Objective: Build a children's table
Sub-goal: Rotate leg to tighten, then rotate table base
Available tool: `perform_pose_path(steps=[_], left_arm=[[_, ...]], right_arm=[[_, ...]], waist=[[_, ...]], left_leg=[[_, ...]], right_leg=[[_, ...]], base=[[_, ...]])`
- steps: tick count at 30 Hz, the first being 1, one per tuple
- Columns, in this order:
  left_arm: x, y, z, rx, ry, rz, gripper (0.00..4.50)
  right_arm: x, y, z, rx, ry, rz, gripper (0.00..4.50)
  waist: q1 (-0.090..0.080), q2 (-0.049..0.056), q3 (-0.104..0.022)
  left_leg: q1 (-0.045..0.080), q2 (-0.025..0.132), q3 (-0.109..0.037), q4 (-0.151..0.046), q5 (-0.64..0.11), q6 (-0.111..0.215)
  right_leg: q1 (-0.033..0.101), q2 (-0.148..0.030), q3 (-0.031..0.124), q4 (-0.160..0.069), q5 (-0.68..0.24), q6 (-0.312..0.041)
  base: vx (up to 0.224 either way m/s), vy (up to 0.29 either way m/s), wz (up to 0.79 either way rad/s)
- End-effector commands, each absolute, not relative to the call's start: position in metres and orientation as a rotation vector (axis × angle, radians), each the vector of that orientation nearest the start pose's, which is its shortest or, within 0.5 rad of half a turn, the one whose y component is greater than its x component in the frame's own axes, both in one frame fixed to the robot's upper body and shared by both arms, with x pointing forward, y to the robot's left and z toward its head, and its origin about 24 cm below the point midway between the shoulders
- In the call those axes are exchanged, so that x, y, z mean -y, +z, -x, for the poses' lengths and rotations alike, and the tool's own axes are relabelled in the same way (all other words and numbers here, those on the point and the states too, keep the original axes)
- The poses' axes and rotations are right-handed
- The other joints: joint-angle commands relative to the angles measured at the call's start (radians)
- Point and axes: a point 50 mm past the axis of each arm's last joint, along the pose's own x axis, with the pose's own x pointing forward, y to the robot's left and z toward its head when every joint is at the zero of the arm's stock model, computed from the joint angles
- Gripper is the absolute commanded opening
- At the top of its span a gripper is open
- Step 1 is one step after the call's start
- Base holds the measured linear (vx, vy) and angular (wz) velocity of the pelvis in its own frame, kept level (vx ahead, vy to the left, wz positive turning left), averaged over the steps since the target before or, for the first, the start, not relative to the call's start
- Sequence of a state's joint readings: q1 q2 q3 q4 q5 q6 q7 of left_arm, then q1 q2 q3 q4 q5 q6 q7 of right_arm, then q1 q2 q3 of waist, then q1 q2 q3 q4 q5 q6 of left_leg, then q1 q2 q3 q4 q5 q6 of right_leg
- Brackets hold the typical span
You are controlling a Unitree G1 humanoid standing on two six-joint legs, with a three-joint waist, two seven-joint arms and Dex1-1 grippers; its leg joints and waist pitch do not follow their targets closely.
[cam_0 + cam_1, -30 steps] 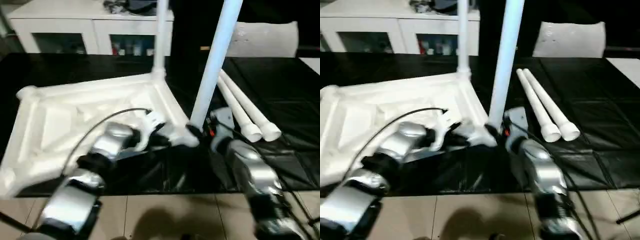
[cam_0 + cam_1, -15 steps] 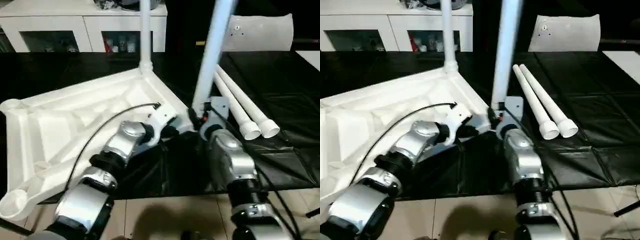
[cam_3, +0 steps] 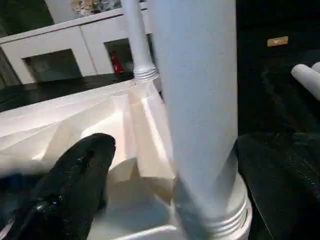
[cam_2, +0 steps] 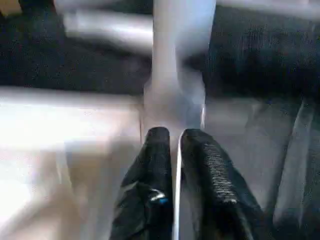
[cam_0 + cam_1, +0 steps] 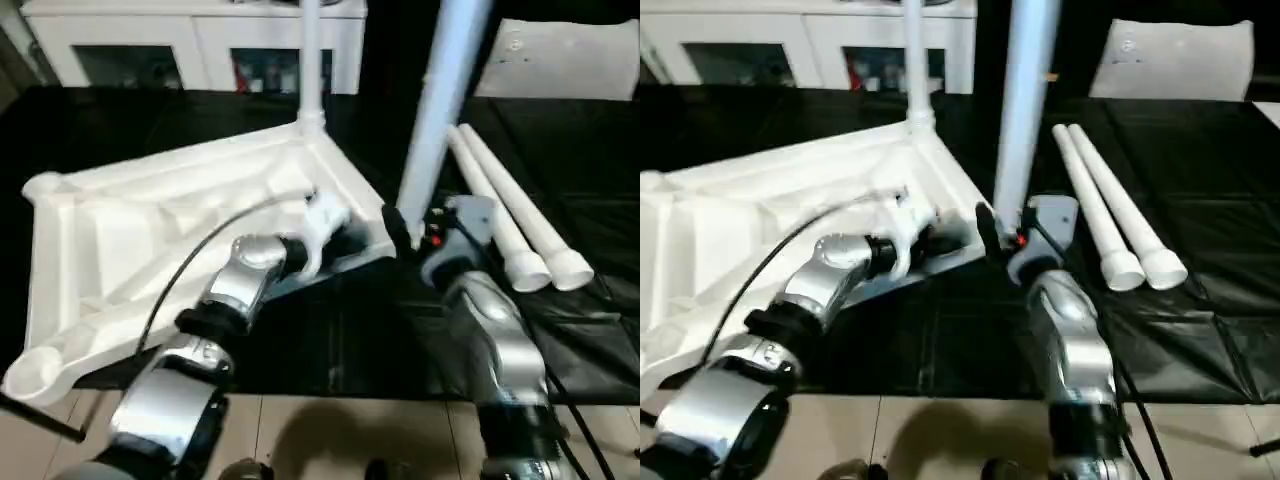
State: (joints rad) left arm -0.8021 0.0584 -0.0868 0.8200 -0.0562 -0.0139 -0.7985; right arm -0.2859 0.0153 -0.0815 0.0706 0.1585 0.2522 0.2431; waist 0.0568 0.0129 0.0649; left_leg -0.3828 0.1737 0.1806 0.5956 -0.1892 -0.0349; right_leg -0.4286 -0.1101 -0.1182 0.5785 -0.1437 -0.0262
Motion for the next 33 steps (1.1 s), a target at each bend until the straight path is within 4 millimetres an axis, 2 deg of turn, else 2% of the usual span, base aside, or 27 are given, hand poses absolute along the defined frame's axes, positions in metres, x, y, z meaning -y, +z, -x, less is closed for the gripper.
perform_pose_path(steps=[1, 2, 3, 4, 6, 8, 9, 10, 11, 12, 13, 14, 15, 16, 17, 18, 19, 20, 21, 22, 24, 25, 28, 30, 33], left_arm=[[-0.074, 0.109, -0.367, -0.013, -0.929, -0.074, 0.98], [-0.082, 0.112, -0.369, -0.001, -0.896, -0.081, 1.03], [-0.082, 0.112, -0.369, -0.001, -0.896, -0.081, 1.03], [-0.11, 0.118, -0.374, 0.0, -0.782, -0.129, 1.03], [-0.138, 0.123, -0.379, -0.011, -0.649, -0.199, 1.03], [-0.158, 0.126, -0.38, -0.02, -0.557, -0.26, 1.03], [-0.191, 0.132, -0.38, -0.039, -0.425, -0.365, 1.03], [-0.212, 0.135, -0.378, -0.062, -0.337, -0.412, 1.03], [-0.212, 0.135, -0.378, -0.062, -0.337, -0.412, 1.03], [-0.236, 0.139, -0.374, -0.096, -0.245, -0.442, 1.03], [-0.268, 0.142, -0.366, -0.156, -0.122, -0.491, 1.03], [-0.268, 0.142, -0.366, -0.156, -0.122, -0.491, 1.03], [-0.278, 0.143, -0.362, -0.181, -0.088, -0.528, 0.75], [-0.289, 0.143, -0.357, -0.214, -0.055, -0.582, 0.75], [-0.289, 0.143, -0.357, -0.214, -0.055, -0.582, 0.68], [-0.303, 0.14, -0.35, -0.266, -0.014, -0.637, 0.68], [-0.323, 0.133, -0.339, -0.353, 0.028, -0.692, 0.62], [-0.323, 0.133, -0.339, -0.353, 0.028, -0.692, 0.49], [-0.327, 0.127, -0.335, -0.395, 0.03, -0.703, 0.35], [-0.33, 0.121, -0.331, -0.432, 0.024, -0.715, 0.3], [-0.331, 0.11, -0.325, -0.492, 0.001, -0.721, 0.26], [-0.33, 0.105, -0.324, -0.507, -0.017, -0.703, 0.08], [-0.317, 0.083, -0.318, -0.606, -0.139, -0.64, 0.08], [-0.314, 0.077, -0.315, -0.639, -0.179, -0.639, 0.08], [-0.307, 0.072, -0.311, -0.676, -0.255, -0.619, 0.08]], right_arm=[[0.126, 0.08, -0.296, -0.046, 0.319, -0.152, 4.5], [0.125, 0.079, -0.294, -0.055, 0.334, -0.139, 4.5], [0.125, 0.079, -0.294, -0.055, 0.334, -0.139, 4.5], [0.125, 0.075, -0.289, -0.101, 0.37, -0.092, 4.5], [0.125, 0.07, -0.286, -0.143, 0.397, -0.053, 4.5], [0.125, 0.067, -0.284, -0.168, 0.417, -0.035, 4.5], [0.122, 0.063, -0.282, -0.202, 0.45, -0.017, 4.5], [0.12, 0.061, -0.281, -0.223, 0.461, -0.015, 4.5], [0.12, 0.061, -0.281, -0.223, 0.461, -0.015, 4.5], [0.118, 0.057, -0.28, -0.254, 0.472, -0.013, 4.5], [0.115, 0.051, -0.279, -0.297, 0.484, 0.006, 4.5], [0.115, 0.051, -0.279, -0.297, 0.484, 0.006, 4.5], [0.114, 0.048, -0.279, -0.315, 0.486, 0.007, 4.5], [0.112, 0.046, -0.279, -0.336, 0.49, 0.006, 4.5], [0.112, 0.046, -0.279, -0.336, 0.49, 0.006, 4.5], [0.111, 0.043, -0.28, -0.36, 0.491, 0.009, 4.5], [0.108, 0.039, -0.281, -0.397, 0.496, 0.011, 4.5], [0.108, 0.039, -0.281, -0.397, 0.496, 0.011, 4.5], [0.107, 0.038, -0.281, -0.41, 0.498, 0.012, 4.5], [0.106, 0.037, -0.282, -0.423, 0.499, 0.012, 4.5], [0.104, 0.034, -0.283, -0.45, 0.5, 0.017, 4.5], [0.104, 0.034, -0.284, -0.456, 0.498, 0.017, 4.5], [0.1, 0.031, -0.29, -0.473, 0.491, 0.02, 4.5], [0.098, 0.03, -0.293, -0.475, 0.492, 0.022, 4.5], [0.095, 0.031, -0.298, -0.474, 0.492, 0.022, 4.5]], waist=[[0.0, -0.007, -0.079], [-0.001, -0.011, -0.078], [-0.002, -0.008, -0.078], [-0.007, -0.012, -0.077], [-0.013, -0.009, -0.076], [-0.021, -0.005, -0.076], [-0.022, -0.003, -0.077], [-0.029, -0.006, -0.075], [-0.026, -0.001, -0.077], [-0.029, -0.004, -0.076], [-0.025, 0.002, -0.077], [-0.026, 0.0, -0.076], [-0.025, 0.002, -0.076], [-0.025, 0.002, -0.075], [-0.02, 0.004, -0.076], [-0.018, 0.0, -0.075], [-0.018, 0.003, -0.074], [-0.019, 0.003, -0.074], [-0.021, -0.002, -0.074], [-0.02, 0.002, -0.073], [-0.018, 0.001, -0.068], [-0.018, 0.001, -0.064], [-0.021, 0.0, -0.065], [-0.024, 0.001, -0.066], [-0.026, 0.0, -0.07]], left_leg=[[0.013, 0.051, -0.015, -0.069, -0.142, 0.101], [0.013, 0.052, -0.014, -0.07, -0.152, 0.096], [0.014, 0.052, -0.016, -0.07, -0.158, 0.087], [0.011, 0.049, -0.017, -0.072, -0.183, 0.071], [0.01, 0.048, -0.018, -0.074, -0.201, 0.053], [0.01, 0.049, -0.021, -0.075, -0.216, 0.036], [0.014, 0.049, -0.023, -0.075, -0.225, 0.026], [0.008, 0.048, -0.023, -0.077, -0.223, 0.021], [0.015, 0.051, -0.025, -0.076, -0.226, 0.012], [0.018, 0.051, -0.021, -0.074, -0.218, 0.012], [0.018, 0.055, -0.024, -0.075, -0.205, 0.002], [0.016, 0.055, -0.023, -0.077, -0.194, 0.001], [0.018, 0.054, -0.023, -0.076, -0.195, 0.0], [0.021, 0.056, -0.022, -0.077, -0.2, -0.006], [0.024, 0.058, -0.023, -0.076, -0.204, -0.011], [0.025, 0.057, -0.02, -0.077, -0.211, -0.016], [0.02, 0.057, -0.024, -0.081, -0.221, -0.024], [0.02, 0.056, -0.024, -0.083, -0.231, -0.029], [0.025, 0.056, -0.023, -0.082, -0.254, -0.037], [0.027, 0.056, -0.024, -0.083, -0.261, -0.043], [0.032, 0.056, -0.024, -0.085, -0.299, -0.051], [0.036, 0.056, -0.026, -0.088, -0.339, -0.058], [0.042, 0.056, -0.03, -0.088, -0.375, -0.072], [0.039, 0.054, -0.032, -0.088, -0.378, -0.073], [0.037, 0.055, -0.031, -0.087, -0.344, -0.07]], right_leg=[[0.074, -0.056, 0.057, -0.057, -0.221, -0.195], [0.075, -0.054, 0.057, -0.061, -0.233, -0.185], [0.075, -0.053, 0.057, -0.06, -0.239, -0.181], [0.076, -0.053, 0.056, -0.066, -0.275, -0.159], [0.076, -0.048, 0.055, -0.069, -0.308, -0.141], [0.074, -0.046, 0.055, -0.07, -0.328, -0.118], [0.071, -0.045, 0.055, -0.068, -0.337, -0.111], [0.073, -0.043, 0.055, -0.069, -0.348, -0.096], [0.069, -0.045, 0.056, -0.066, -0.347, -0.098], [0.063, -0.043, 0.059, -0.07, -0.333, -0.107], [0.065, -0.043, 0.06, -0.057, -0.301, -0.126], [0.065, -0.043, 0.06, -0.053, -0.28, -0.132], [0.064, -0.041, 0.06, -0.056, -0.277, -0.134], [0.062, -0.041, 0.062, -0.057, -0.269, -0.142], [0.06, -0.042, 0.062, -0.055, -0.264, -0.145], [0.059, -0.041, 0.063, -0.056, -0.263, -0.145], [0.062, -0.042, 0.064, -0.051, -0.265, -0.144], [0.062, -0.042, 0.064, -0.053, -0.273, -0.14], [0.059, -0.043, 0.065, -0.059, -0.297, -0.132], [0.058, -0.044, 0.066, -0.059, -0.304, -0.134], [0.054, -0.045, 0.066, -0.066, -0.347, -0.126], [0.053, -0.047, 0.065, -0.074, -0.398, -0.116], [0.05, -0.051, 0.067, -0.08, -0.442, -0.107], [0.053, -0.049, 0.068, -0.079, -0.442, -0.106], [0.056, -0.049, 0.072, -0.07, -0.376, -0.131]], base=[[0.0, 0.0, 0.0], [0.0, 0.0, 0.0], [0.0, 0.0, 0.0], [0.0, 0.0, 0.0], [0.0, 0.0, 0.0], [0.0, 0.0, 0.0], [0.0, 0.0, 0.0], [0.0, 0.0, 0.0], [0.0, 0.0, 0.0], [0.0, 0.0, 0.0], [0.0, 0.0, 0.0], [0.0, 0.0, 0.0], [0.0, 0.0, 0.0], [0.0, 0.0, 0.0], [0.0, 0.0, 0.0], [0.0, 0.0, 0.0], [0.0, 0.0, 0.0], [0.0, 0.0, 0.0], [0.0, 0.0, 0.0], [0.0, 0.0, 0.0], [0.0, 0.0, 0.0], [0.0, 0.0, 0.0], [0.0, 0.0, 0.0], [0.0, 0.0, 0.0], [0.0, 0.0, 0.0]])
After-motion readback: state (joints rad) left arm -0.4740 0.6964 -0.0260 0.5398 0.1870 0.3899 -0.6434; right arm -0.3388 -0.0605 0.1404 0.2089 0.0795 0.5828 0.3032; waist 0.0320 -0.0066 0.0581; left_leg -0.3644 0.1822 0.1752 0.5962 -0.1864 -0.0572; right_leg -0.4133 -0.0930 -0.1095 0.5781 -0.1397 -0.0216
